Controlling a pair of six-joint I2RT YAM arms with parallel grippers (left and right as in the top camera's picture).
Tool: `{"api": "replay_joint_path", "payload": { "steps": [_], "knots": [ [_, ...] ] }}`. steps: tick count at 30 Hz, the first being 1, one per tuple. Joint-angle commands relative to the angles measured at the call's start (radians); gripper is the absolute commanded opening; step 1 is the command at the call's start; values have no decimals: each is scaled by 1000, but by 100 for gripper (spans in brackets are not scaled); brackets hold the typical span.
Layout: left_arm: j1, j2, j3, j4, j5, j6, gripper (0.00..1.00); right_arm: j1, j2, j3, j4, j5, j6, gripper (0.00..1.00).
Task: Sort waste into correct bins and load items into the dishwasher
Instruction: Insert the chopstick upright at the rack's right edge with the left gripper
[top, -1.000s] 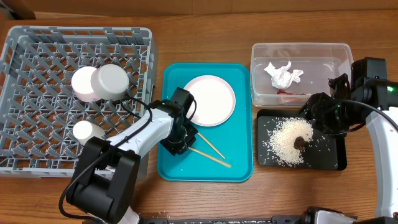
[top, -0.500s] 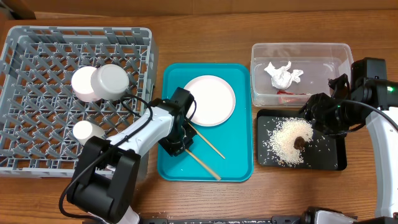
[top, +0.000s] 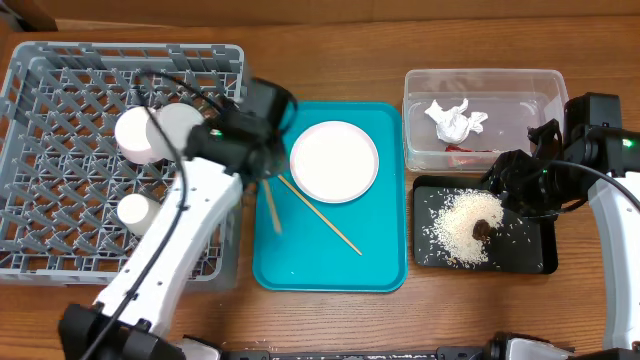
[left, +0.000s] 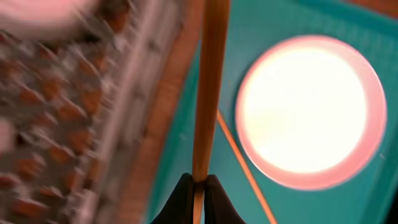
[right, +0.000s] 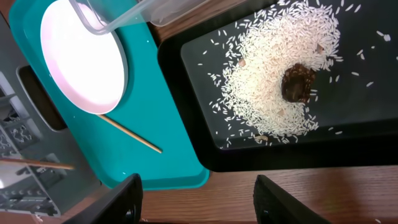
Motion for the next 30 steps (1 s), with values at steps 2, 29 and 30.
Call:
{"api": "replay_joint_path", "payload": {
  "steps": [2, 29, 30],
  "knots": [
    [136, -7, 29, 36, -142, 330, 4, -3, -23, 15, -4, 3, -6, 59],
    [383, 132, 29, 68, 292, 708, 4, -3, -23, 15, -4, 2, -6, 59],
    [383, 143, 29, 69, 291, 708, 4, -3, -23, 15, -4, 2, -6, 59]
  ]
}}
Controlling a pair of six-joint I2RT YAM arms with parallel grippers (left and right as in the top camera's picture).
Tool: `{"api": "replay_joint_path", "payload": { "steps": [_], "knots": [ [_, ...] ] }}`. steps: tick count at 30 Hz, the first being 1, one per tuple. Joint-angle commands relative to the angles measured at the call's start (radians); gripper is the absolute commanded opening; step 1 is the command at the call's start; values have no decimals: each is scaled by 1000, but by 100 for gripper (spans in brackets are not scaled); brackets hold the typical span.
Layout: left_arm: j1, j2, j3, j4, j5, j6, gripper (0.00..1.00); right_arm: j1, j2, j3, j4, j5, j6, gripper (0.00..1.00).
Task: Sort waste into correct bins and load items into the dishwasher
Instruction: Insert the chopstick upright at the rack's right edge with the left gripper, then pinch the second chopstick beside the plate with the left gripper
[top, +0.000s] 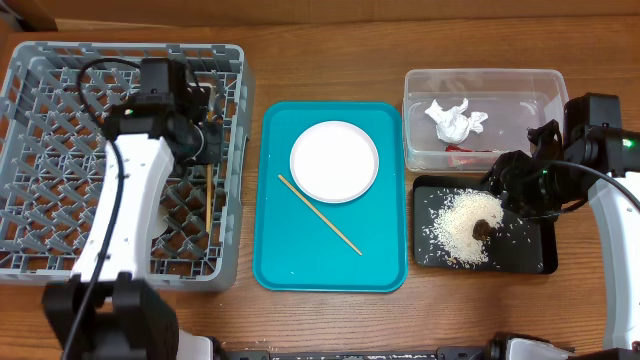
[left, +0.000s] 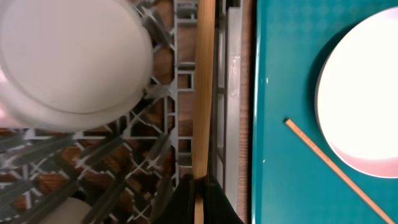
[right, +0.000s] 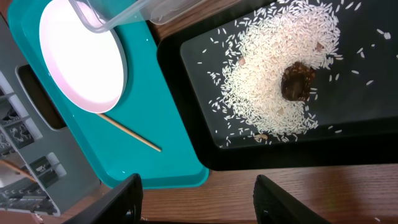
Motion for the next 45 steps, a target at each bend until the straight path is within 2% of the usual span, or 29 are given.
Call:
{"api": "replay_joint_path", "payload": {
  "steps": [1, 2, 3, 5, 6, 10, 12, 15, 18, 22, 26, 30, 34, 40, 43, 45],
  "knots": [
    [-7, 53, 13, 2, 28, 23, 4, -3, -23, 15, 2, 2, -5, 59],
    [-8, 60, 13, 2, 31, 19, 5, -3, -23, 15, 2, 2, -5, 59],
    [-8, 67, 13, 3, 36, 13, 15, -3, -23, 15, 2, 2, -5, 59],
    [-8, 70, 13, 6, 58, 9, 26, -3, -23, 15, 2, 2, -5, 59],
    [-8, 69, 14, 8, 71, 10, 36, -3, -23, 15, 2, 2, -5, 59],
    [-8, 66, 29, 0, 98, -7, 45, -3, -23, 15, 1, 2, -5, 59],
    [-9, 65, 45, -24, 126, -26, 45, -3, -23, 15, -1, 2, -5, 59],
    [-18, 64, 77, -73, 243, -83, 45, -3, -23, 15, -2, 2, -5, 59],
    [-59, 65, 81, -106, 322, -198, 46, -3, -23, 15, -1, 2, -5, 59],
    [-177, 71, 66, -180, 181, -546, 48, -3, -23, 15, -1, 2, -5, 59],
    [-323, 71, 6, -124, 124, -809, 47, -3, -23, 15, -2, 2, -5, 59],
    [-484, 72, -74, 14, 37, -939, 57, -3, -23, 15, -2, 2, -5, 59],
    [-610, 84, -131, 73, -87, -1085, 54, -3, -23, 15, -2, 2, -8, 59],
    [-684, 105, -159, 69, -158, -1225, 55, -3, -23, 15, -8, 2, -24, 59],
    [-690, 134, -162, 71, -161, -1275, 64, -3, -23, 15, -14, 2, -27, 59],
    [-690, 161, -162, 78, -155, -1300, 66, -3, -23, 15, -16, 2, -27, 59]
  ]
}}
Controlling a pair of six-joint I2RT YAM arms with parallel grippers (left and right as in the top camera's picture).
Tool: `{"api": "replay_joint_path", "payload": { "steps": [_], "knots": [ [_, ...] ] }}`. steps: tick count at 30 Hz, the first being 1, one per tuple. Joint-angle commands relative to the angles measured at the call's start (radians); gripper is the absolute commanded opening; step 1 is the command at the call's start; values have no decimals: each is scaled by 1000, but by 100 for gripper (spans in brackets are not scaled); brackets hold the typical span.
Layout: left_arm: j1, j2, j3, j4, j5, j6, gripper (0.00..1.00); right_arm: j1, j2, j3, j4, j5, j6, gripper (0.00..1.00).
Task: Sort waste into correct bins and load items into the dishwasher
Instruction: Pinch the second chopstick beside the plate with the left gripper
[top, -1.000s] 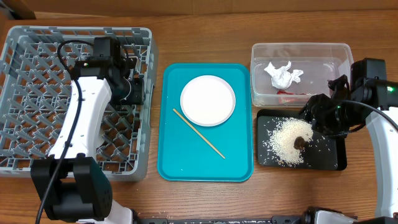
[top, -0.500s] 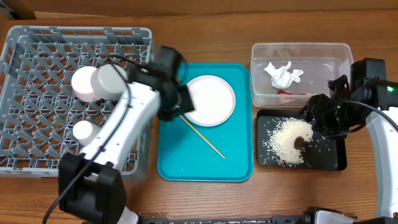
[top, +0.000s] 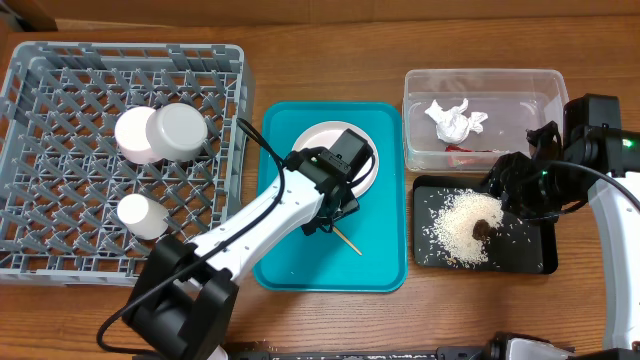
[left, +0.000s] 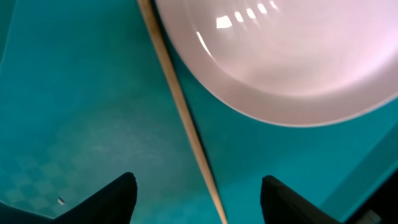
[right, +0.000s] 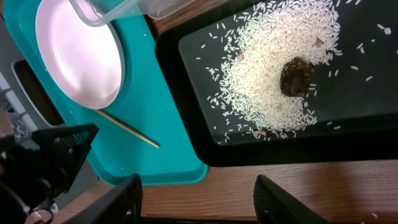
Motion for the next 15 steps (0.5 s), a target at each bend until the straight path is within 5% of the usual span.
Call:
{"api": "replay_joint_path", "payload": {
  "steps": [1, 10, 15],
  "knots": [
    [-3, 60, -7, 14, -38, -106, 66, -3, -23, 15, -1, 2, -16, 59],
    [1, 204, -7, 60, 27, -105, 68, -3, -23, 15, -2, 2, -16, 59],
    [5, 232, -7, 62, 58, -81, 50, -3, -23, 15, -2, 2, -16, 59]
  ]
}}
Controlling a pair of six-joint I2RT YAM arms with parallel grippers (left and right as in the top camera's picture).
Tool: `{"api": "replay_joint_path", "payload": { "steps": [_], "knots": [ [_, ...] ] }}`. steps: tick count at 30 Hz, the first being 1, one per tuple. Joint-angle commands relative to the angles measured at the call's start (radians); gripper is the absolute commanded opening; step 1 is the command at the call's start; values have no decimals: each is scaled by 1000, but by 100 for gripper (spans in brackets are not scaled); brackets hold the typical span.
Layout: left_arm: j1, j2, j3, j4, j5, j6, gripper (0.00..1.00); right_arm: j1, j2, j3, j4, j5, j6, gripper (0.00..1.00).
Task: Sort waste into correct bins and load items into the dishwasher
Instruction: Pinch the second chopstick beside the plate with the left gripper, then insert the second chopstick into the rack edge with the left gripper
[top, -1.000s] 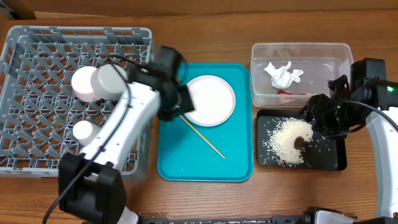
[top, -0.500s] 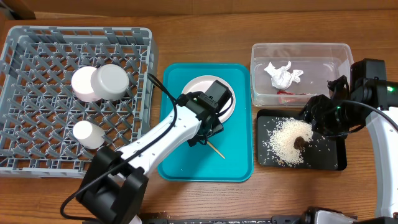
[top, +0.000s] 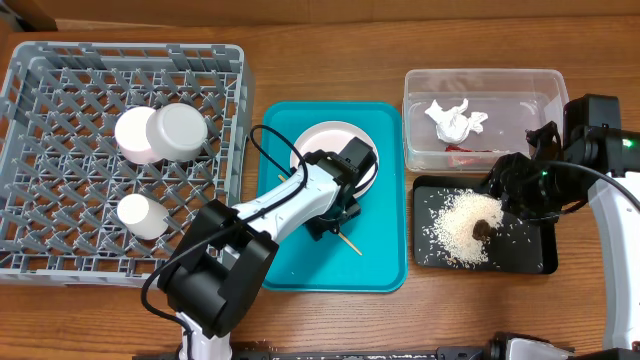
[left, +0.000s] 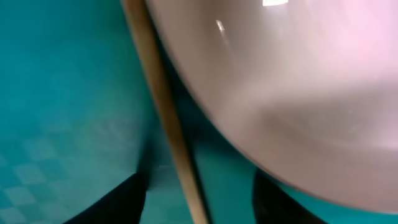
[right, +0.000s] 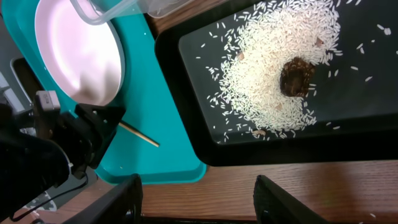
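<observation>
A wooden chopstick (left: 163, 124) lies on the teal tray (top: 300, 265) beside the white plate (left: 298, 87). My left gripper (left: 196, 208) is open low over it, one dark finger on each side of the stick. From overhead, the left gripper (top: 333, 218) covers most of the chopstick, and only its tip (top: 351, 244) shows. My right gripper (right: 199, 199) is open and holds nothing. It hangs near the black tray (right: 348, 143), which holds the rice (right: 280, 68) and a brown lump (right: 296, 76).
The grey dish rack (top: 235, 150) at the left holds two white cups (top: 160, 130) and a smaller cup (top: 140, 215). At the back right, a clear bin (top: 485, 75) contains crumpled paper (top: 455, 120). Bare wooden table runs along the front edge.
My left gripper has dropped closer to the chopstick on the teal tray, which now fills more of the wrist view between the open fingers. The right arm has not moved.
My left gripper was shut on a chopstick near the rack's right edge, then held it over the rack. Half a second ago it was open above the teal tray without that stick. Now it straddles the second chopstick.
</observation>
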Motion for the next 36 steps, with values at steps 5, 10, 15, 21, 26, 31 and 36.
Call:
{"api": "replay_joint_path", "payload": {
  "steps": [5, 10, 15, 21, 26, 31, 36],
  "knots": [
    [4, 47, -9, -11, 23, 13, 20, -3, -23, 15, 0, 2, -8, 59],
    [8, 46, -8, -36, 49, 10, 5, -3, -23, 15, -3, 2, -8, 59],
    [24, 22, -8, -45, 64, 1, 4, -3, -23, 15, -7, 2, -8, 59],
    [104, -78, -5, -97, 42, 89, 4, -3, -23, 16, -6, 2, -8, 59],
    [217, -213, 18, -119, 18, 397, 4, -3, -23, 15, -5, 2, -8, 59],
    [348, -340, 63, -103, 17, 765, 4, -3, -23, 15, -5, 2, -8, 59],
    [475, -386, 98, -109, 17, 1213, 4, -3, -23, 15, -5, 2, -8, 59]
  ]
}}
